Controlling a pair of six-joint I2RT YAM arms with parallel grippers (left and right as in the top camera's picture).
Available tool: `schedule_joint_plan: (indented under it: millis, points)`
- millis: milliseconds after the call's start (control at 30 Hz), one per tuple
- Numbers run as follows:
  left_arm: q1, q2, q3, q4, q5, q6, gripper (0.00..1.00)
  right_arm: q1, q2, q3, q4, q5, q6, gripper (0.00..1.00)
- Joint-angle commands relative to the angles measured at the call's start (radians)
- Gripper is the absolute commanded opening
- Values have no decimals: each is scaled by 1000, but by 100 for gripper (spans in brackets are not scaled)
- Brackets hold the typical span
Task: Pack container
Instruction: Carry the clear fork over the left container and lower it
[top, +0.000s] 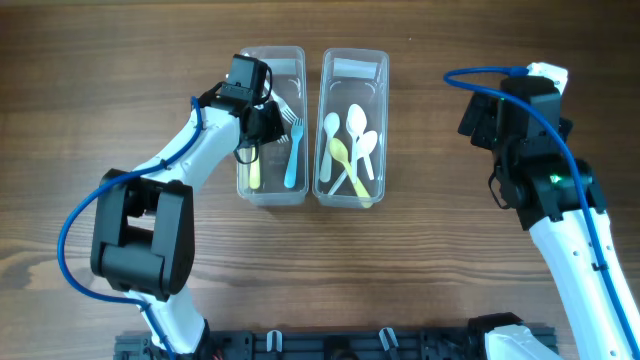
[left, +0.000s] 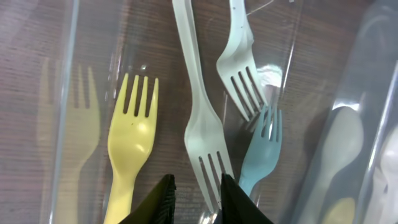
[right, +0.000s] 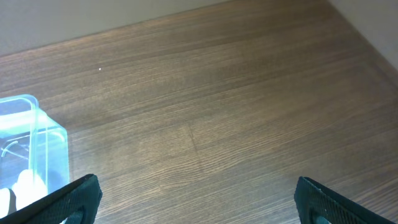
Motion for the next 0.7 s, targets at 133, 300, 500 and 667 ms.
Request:
schedule_joint_plan:
  millis: [133, 300, 500, 667]
  points:
    - [-8, -48, 94, 57, 26, 7, 27, -2, 2, 14, 3, 17, -1, 100]
    - [-41, -55, 95, 141, 27, 149, 26, -2, 2, 14, 2, 17, -1, 100]
    - [-54, -41, 94, 213, -111, 218, 7, -2, 2, 14, 2, 17, -1, 100]
    - [-54, 1, 94, 260, -144, 295, 15, -2, 2, 14, 3, 17, -1, 100]
